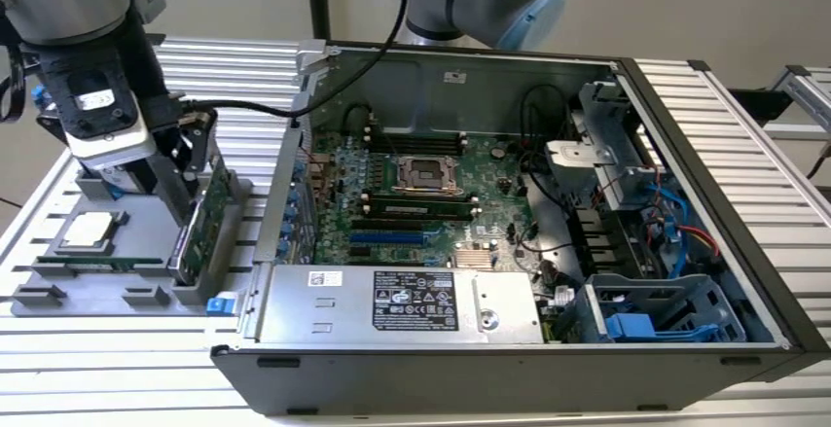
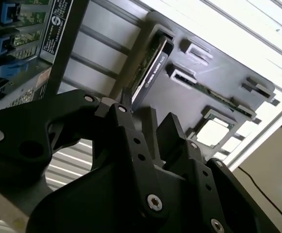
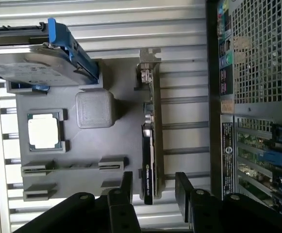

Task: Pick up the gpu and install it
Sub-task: 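Pick up the gpu and move the gpu toward the slot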

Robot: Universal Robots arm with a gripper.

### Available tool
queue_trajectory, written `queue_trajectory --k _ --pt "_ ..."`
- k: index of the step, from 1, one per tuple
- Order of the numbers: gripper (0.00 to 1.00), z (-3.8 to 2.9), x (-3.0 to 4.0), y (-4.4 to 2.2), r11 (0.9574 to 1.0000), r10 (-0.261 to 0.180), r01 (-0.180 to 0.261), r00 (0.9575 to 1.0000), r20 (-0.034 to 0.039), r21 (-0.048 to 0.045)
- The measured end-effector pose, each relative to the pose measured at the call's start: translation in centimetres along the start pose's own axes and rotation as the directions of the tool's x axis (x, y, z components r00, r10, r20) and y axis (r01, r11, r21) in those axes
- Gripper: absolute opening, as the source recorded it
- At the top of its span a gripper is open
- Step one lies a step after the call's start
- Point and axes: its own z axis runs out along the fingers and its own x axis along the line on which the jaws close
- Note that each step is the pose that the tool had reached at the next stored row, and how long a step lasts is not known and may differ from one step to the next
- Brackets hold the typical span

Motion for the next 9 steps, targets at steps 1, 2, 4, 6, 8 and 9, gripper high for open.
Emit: queue_trajectory --k 1,2,4,6,8,9 --pt "1.00 0.06 0.02 0.26 1.0000 0.000 0.000 1.0000 0.0000 0.0000" --pt "1.00 0.12 0.04 0.52 1.0000 0.000 0.000 1.0000 -0.0001 0.0000" --pt "1.00 0.24 0.08 1.00 1.0000 0.000 0.000 1.0000 0.0000 0.0000" --pt "1.00 0.37 0.12 1.41 1.0000 0.000 0.000 1.0000 0.0000 0.0000" --pt "1.00 0.51 0.14 1.69 1.0000 0.000 0.000 1.0000 0.0000 0.0004" --pt "1.00 0.59 0.15 1.79 1.0000 0.000 0.000 1.0000 0.0000 0.0006"
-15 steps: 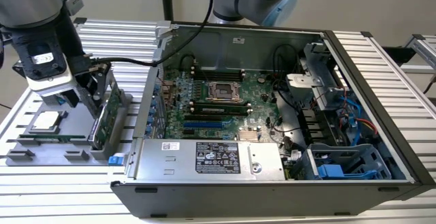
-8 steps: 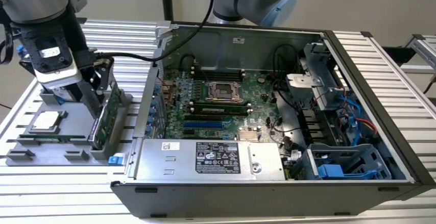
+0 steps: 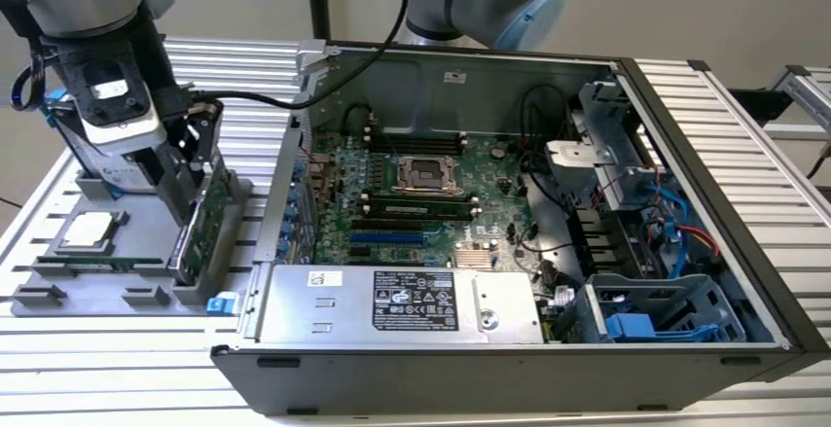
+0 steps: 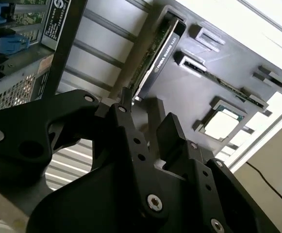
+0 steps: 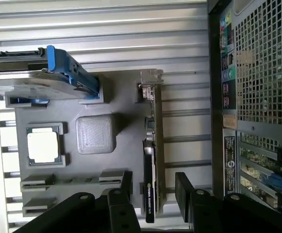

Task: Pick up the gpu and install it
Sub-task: 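Pick up the gpu and move the gpu toward the slot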

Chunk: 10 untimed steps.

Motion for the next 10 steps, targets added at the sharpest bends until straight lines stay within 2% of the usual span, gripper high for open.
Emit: queue_trajectory --k 10 --pt "1.00 0.91 0.08 0.81 1.0000 0.001 -0.001 1.0000 0.0005 0.0000"
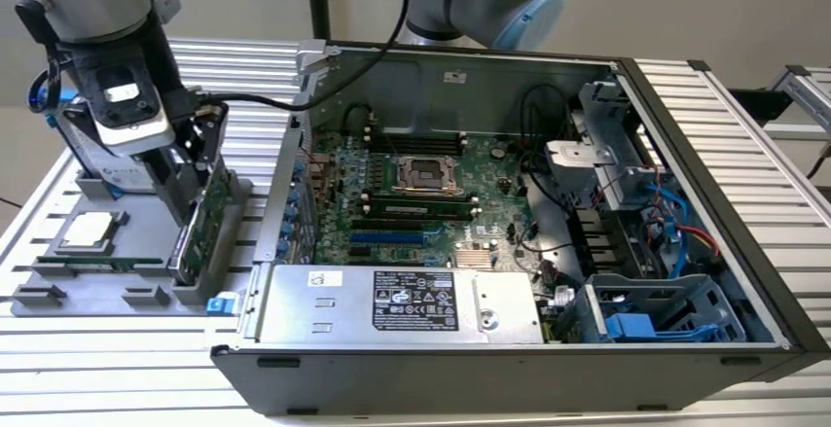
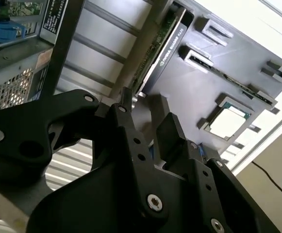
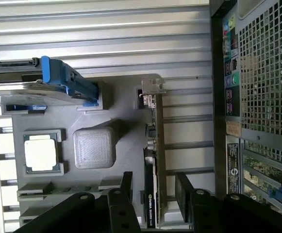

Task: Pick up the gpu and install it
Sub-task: 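Pick up the gpu and move the gpu toward the slot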

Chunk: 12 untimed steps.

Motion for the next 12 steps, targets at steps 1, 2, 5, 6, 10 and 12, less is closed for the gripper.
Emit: queue_trajectory --k 1,2,5,6,10,12 --pt "1.00 0.12 0.00 0.00 1.0000 0.000 0.000 1.0000 0.0003 0.0001" --pt "1.00 0.25 0.00 0.00 1.0000 0.000 0.000 1.0000 0.0005 0.0001" --pt "1.00 0.73 0.02 -0.01 1.0000 0.000 0.000 1.0000 0.0007 0.0001" --pt "1.00 0.91 0.03 -0.02 1.0000 0.000 0.000 1.0000 0.0008 0.0000" --pt "1.00 1.59 0.02 -0.23 1.0000 0.000 0.000 1.0000 0.0007 0.0000" --pt "1.00 1.90 0.02 -0.40 1.0000 0.000 0.000 1.0000 0.0005 0.0002"
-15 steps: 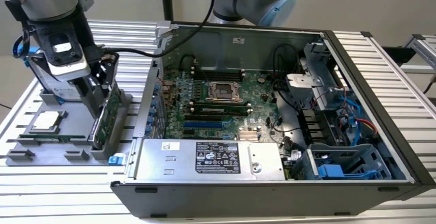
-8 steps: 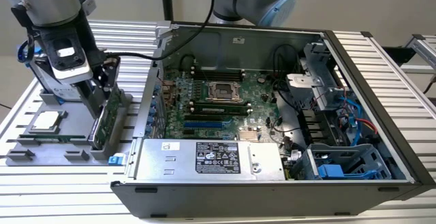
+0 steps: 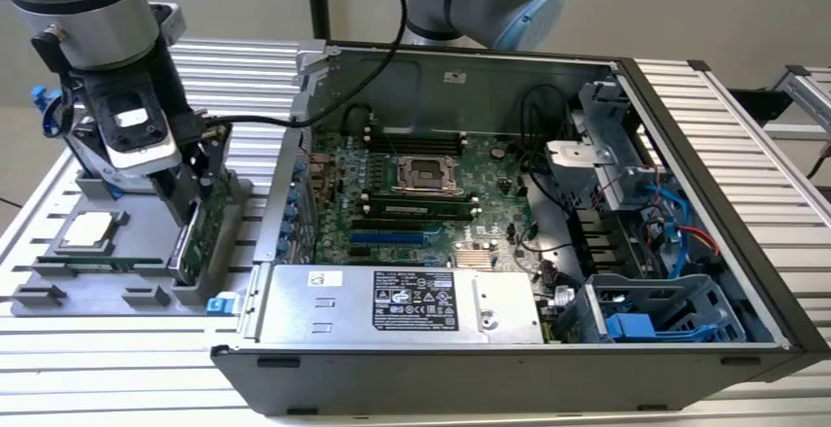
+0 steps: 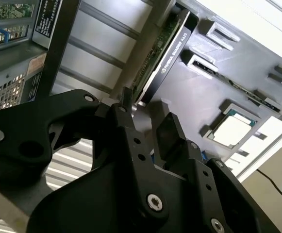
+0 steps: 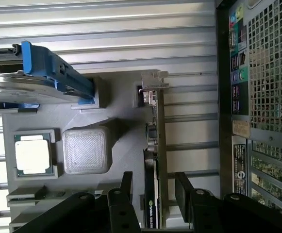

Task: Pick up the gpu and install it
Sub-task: 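Pick up the gpu and move the gpu toward the slot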

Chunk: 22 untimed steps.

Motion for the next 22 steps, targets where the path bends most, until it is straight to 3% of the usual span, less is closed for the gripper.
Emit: queue_trajectory --k 7,15,22 --pt "1.00 1.07 -0.06 -0.89 1.0000 0.002 -0.002 1.0000 0.0004 -0.0002" --pt "1.00 1.94 -0.05 -0.98 1.0000 0.002 -0.002 1.0000 0.0003 -0.0001" --pt "1.00 2.08 -0.05 -0.99 1.0000 0.002 -0.002 1.0000 0.0003 -0.0002"
